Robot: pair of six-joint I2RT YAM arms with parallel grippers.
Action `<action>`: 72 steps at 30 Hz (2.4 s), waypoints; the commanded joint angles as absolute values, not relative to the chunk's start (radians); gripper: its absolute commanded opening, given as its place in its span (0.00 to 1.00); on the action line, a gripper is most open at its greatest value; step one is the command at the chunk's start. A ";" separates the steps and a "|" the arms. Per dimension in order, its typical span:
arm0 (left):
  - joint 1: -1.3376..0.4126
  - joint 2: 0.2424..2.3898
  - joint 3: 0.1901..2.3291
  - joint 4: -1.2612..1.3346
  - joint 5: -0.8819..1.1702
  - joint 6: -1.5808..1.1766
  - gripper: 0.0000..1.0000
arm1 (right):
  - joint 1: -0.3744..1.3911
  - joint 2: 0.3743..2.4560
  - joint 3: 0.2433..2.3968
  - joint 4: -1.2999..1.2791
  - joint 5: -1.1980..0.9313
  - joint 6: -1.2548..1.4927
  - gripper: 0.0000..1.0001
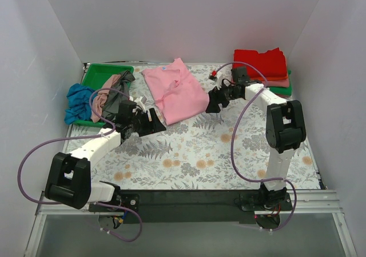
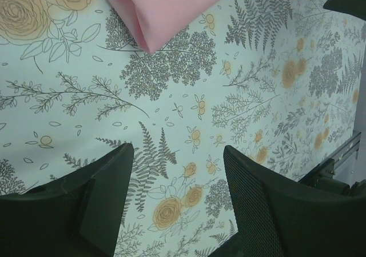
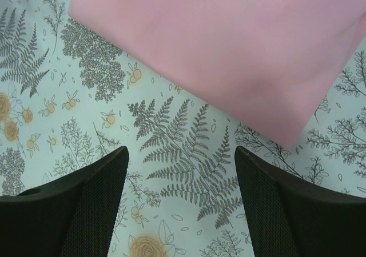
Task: Fold and stack the t-shirts
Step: Fold the tshirt
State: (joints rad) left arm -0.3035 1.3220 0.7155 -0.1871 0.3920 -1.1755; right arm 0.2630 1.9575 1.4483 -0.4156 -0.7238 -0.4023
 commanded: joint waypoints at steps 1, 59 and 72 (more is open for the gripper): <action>-0.308 1.284 0.701 -0.140 0.414 -1.213 0.63 | 0.242 1.888 1.425 -0.419 -0.755 -0.448 0.81; -0.327 1.847 0.968 0.092 0.425 -1.299 0.26 | 0.210 2.329 1.836 -0.526 -0.649 -0.290 0.64; -0.337 1.700 0.780 0.043 0.505 -1.296 0.00 | 0.192 2.082 1.432 -0.548 -0.663 -0.371 0.01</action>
